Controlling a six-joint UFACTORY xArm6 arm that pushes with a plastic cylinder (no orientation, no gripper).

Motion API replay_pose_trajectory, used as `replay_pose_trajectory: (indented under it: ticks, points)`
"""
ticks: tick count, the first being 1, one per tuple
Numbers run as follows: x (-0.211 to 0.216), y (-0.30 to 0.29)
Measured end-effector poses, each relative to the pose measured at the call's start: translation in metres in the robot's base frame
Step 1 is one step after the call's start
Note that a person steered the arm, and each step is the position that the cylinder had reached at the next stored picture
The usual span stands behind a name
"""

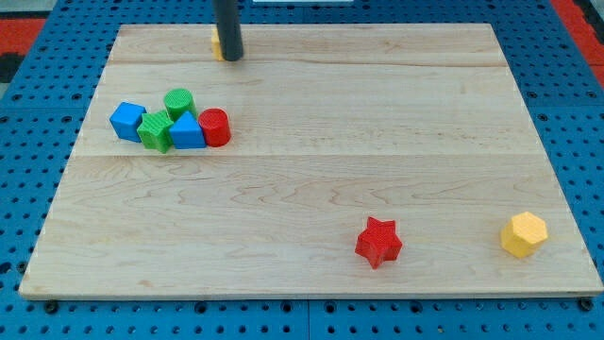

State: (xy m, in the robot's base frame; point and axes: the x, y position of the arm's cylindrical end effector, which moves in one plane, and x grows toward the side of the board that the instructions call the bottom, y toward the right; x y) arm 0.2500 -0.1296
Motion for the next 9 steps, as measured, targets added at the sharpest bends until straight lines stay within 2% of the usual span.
replay_pose_trajectory:
  ticks: [3,4,5,6,7,8,9]
  points:
    - [-0.046,-0.088]
    - [-0.047,-0.045]
    - [-0.014,0.076]
    - [-0.002,0.163]
    - [0.027,0.179]
    - [0.099,0.277]
    - [0.214,0.357]
